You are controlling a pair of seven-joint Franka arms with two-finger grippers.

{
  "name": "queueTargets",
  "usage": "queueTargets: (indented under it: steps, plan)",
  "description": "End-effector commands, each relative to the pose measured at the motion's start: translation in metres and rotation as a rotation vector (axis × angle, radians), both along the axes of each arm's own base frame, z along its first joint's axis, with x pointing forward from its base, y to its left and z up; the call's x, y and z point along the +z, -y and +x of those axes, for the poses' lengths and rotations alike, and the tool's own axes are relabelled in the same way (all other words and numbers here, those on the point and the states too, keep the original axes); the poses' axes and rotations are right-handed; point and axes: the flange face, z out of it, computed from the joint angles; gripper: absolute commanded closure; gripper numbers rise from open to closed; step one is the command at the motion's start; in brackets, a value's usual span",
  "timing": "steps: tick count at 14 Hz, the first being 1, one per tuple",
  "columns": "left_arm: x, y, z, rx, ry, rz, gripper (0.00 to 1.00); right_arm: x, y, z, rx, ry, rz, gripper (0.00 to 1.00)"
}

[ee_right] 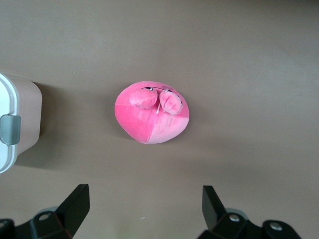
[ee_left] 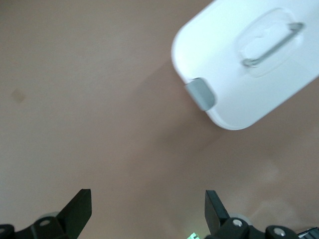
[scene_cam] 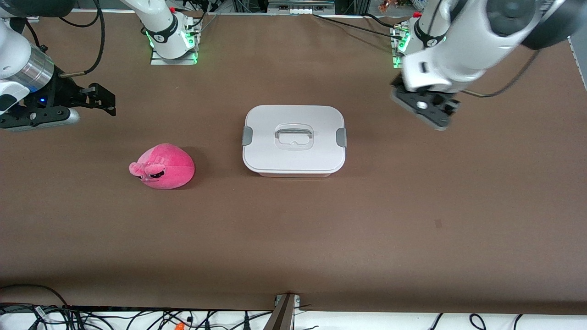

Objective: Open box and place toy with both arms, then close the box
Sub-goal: 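Reach the left gripper to the white lid handle and grasp it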

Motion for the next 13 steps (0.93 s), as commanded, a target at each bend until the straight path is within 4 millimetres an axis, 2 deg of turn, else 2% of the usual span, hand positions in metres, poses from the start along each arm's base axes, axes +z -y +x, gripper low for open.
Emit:
queueTargets:
  steps: [1, 3, 6, 9, 13]
  plan:
    - [-0.002, 0.057, -0.013, -0.19, 0.047, -0.059, 0.0, 0.004, 0.001, -0.006, 0.0, 0.008, 0.002, 0.0]
    - [-0.026, 0.083, -0.012, -0.255, 0.029, -0.101, 0.0, 0.005, 0.001, -0.006, 0.0, 0.014, 0.004, 0.0]
    - [-0.055, 0.139, -0.02, -0.354, 0.089, -0.197, 0.0, 0.006, -0.003, -0.007, 0.007, 0.015, 0.005, 0.0]
    - [-0.091, 0.17, -0.023, -0.524, 0.166, -0.235, 0.0, 0.006, -0.004, -0.007, 0.006, 0.012, 0.016, 0.0]
    - [-0.144, 0.178, -0.027, -0.612, 0.255, -0.204, 0.0, 0.006, -0.003, -0.006, 0.004, 0.017, 0.017, 0.0]
